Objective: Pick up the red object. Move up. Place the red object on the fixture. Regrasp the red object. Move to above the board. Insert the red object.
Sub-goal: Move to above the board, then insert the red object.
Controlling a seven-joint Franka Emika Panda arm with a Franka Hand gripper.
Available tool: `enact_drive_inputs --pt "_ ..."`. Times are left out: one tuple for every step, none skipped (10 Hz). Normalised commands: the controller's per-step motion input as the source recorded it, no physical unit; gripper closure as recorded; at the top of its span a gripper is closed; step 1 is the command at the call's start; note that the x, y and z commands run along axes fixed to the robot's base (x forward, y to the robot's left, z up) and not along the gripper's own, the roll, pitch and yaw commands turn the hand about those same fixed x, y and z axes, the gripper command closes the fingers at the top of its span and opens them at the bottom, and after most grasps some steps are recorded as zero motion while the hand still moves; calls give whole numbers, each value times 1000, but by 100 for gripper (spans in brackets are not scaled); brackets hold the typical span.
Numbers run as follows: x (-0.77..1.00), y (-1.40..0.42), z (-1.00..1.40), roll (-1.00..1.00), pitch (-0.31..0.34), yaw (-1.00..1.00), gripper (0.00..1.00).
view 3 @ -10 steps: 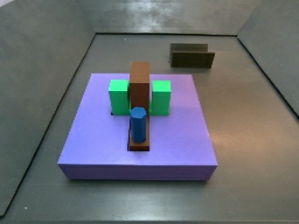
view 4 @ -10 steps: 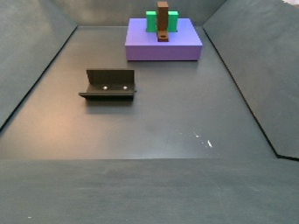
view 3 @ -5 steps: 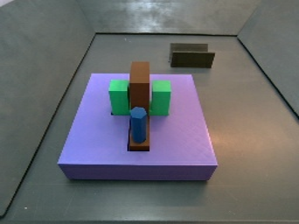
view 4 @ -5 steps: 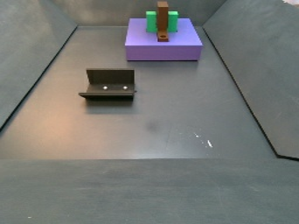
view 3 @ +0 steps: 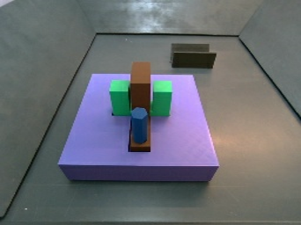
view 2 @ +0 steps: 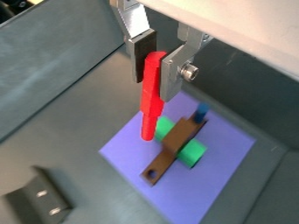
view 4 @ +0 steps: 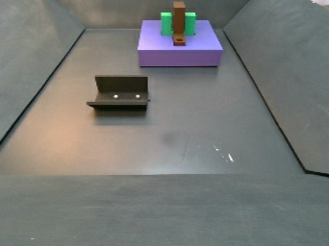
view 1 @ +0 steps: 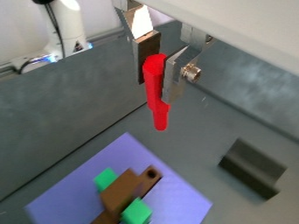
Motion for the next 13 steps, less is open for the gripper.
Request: enact_drive_inputs --pt "-85 -17 0 -430 -11 -8 100" --pt "-61 -13 3 -282 -21 -5 100" --pt "29 -26 0 -26 0 0 100" --pt "0 0 -123 -87 -51 -103 100" --pt "0 334 -480 -319 -110 -171 100" --pt "-20 346 -189 -451 -256 -283 100" --pt "-49 363 -209 -449 -244 -269 100" --pt "-63 357 -209 -456 -241 -266 100" --pt "-46 440 -303 -409 -216 -237 100" --pt "-54 523 -417 -353 -181 -206 100" --pt "-146 514 -526 -299 -153 -234 100" --pt "-263 311 -629 -270 -134 -211 100" --pt "-226 0 -691 -223 -123 -203 100"
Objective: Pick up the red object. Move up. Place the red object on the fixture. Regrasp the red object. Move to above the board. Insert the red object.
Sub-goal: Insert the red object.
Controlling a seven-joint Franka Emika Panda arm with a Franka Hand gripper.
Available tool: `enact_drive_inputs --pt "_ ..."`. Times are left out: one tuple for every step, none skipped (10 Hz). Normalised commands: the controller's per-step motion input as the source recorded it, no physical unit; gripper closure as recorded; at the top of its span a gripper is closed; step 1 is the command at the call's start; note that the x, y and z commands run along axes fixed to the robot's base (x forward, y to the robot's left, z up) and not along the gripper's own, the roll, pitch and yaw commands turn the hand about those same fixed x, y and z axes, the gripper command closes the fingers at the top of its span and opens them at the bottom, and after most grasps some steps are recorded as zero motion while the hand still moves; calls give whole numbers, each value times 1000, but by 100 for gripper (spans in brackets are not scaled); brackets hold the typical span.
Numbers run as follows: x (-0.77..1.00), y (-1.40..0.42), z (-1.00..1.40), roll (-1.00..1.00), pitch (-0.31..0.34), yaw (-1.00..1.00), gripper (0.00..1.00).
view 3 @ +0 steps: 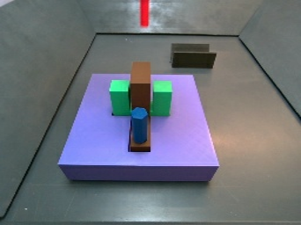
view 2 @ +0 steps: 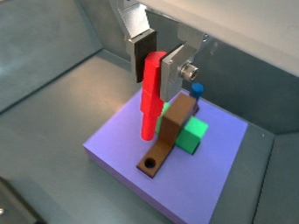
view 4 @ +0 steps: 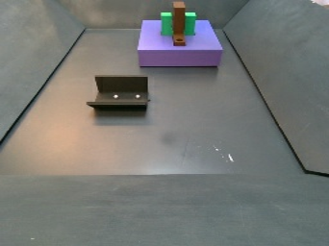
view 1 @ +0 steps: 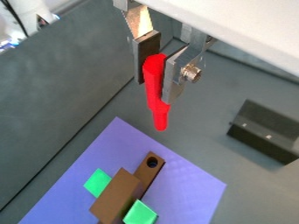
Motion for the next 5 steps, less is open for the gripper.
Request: enact_drive_inputs --pt "-197 -9 -771 -176 -107 -203 100" --pt "-166 -14 -746 -184 -114 -186 100" --pt "-77 -29 -757 -176 -106 -206 100" --pt "0 0 -651 -230 -40 -186 100" --pt "77 0 -489 -290 0 -143 100"
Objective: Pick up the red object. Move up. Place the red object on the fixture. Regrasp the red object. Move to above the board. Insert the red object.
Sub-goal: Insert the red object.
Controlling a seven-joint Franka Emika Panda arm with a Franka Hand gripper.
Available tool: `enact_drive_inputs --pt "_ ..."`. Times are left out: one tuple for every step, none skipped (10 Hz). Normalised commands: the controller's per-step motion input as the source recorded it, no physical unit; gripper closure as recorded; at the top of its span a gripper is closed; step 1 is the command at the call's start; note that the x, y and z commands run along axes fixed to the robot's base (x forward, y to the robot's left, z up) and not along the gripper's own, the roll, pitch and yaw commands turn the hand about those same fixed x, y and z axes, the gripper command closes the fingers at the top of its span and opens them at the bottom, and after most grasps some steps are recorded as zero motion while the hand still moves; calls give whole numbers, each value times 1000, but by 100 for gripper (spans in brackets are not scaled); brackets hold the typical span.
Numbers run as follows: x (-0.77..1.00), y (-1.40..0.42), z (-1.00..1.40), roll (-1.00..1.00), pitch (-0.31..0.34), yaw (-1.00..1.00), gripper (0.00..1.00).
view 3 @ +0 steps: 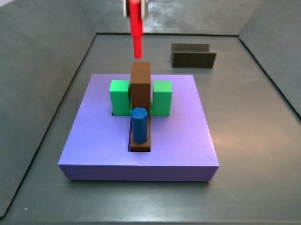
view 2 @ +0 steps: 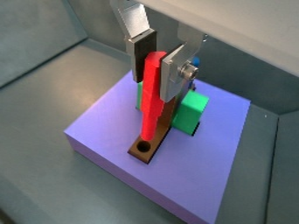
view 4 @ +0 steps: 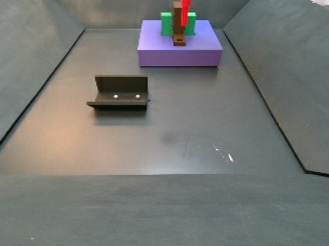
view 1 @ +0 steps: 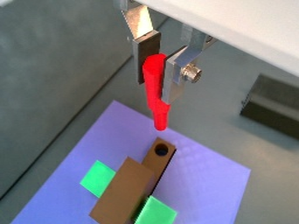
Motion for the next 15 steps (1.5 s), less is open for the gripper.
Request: enact_drive_inputs --pt "231 0 -226 -283 97 -29 100" --pt "229 0 -129 -224 96 0 100" --pt "197 0 -57 -91 47 0 100" --pt "129 0 -43 -4 11 0 100" --pt "0 -3 -137 0 0 17 100" --pt "0 -63 -169 39 0 20 100" --pt "0 -69 -169 59 0 14 100" --pt "0 -49 -183 51 0 0 100" --pt "0 -51 -183 17 0 0 100" --pt "0 -46 -197 11 0 0 100" --pt "0 -20 -220 33 0 0 100" --pt "0 -20 -217 39 0 3 100" --pt "0 -23 -234 23 0 3 100" --pt "0 -17 -217 24 0 9 100" --pt "0 0 -220 16 0 31 100"
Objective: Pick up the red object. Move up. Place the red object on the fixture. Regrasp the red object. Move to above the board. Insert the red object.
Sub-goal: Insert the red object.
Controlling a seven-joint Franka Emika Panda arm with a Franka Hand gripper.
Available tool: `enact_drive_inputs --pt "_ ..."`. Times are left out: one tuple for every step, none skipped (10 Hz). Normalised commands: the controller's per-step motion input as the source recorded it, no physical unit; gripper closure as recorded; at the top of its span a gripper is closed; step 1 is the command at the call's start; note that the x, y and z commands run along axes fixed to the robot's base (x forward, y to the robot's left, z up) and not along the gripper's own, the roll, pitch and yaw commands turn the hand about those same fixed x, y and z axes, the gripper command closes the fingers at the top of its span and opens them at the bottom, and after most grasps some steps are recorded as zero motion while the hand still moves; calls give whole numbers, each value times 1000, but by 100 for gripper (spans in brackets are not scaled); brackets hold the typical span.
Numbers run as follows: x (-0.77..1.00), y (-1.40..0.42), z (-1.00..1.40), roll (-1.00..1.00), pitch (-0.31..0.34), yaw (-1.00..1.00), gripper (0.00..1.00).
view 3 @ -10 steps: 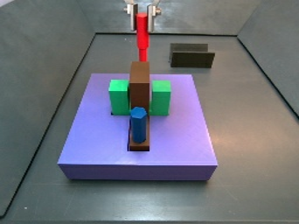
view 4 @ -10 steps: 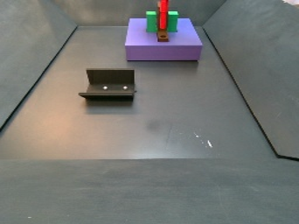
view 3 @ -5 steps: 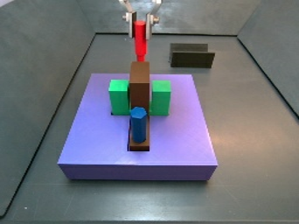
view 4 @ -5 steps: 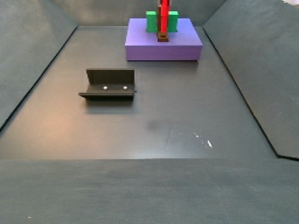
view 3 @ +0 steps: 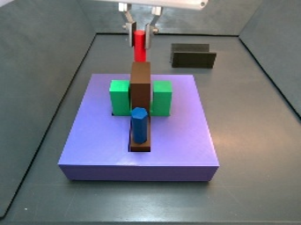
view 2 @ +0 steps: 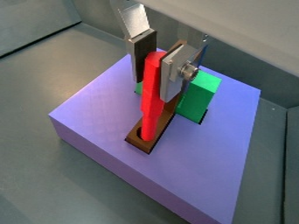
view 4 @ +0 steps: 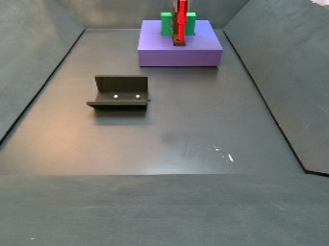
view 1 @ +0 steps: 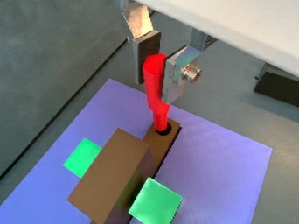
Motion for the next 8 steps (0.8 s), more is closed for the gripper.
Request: enact_drive_inputs --pt "31 0 -197 3 0 60 100" --pt "100 0 -189 3 0 97 100" --pt "131 0 -189 13 0 120 100" --pt "143 0 -174 16 0 129 100" --pt "109 -9 -186 13 0 111 100" --pt "60 -26 -174 10 0 91 100" --pt "9 -49 -143 6 0 63 100" --pt "0 -60 -123 10 0 57 100"
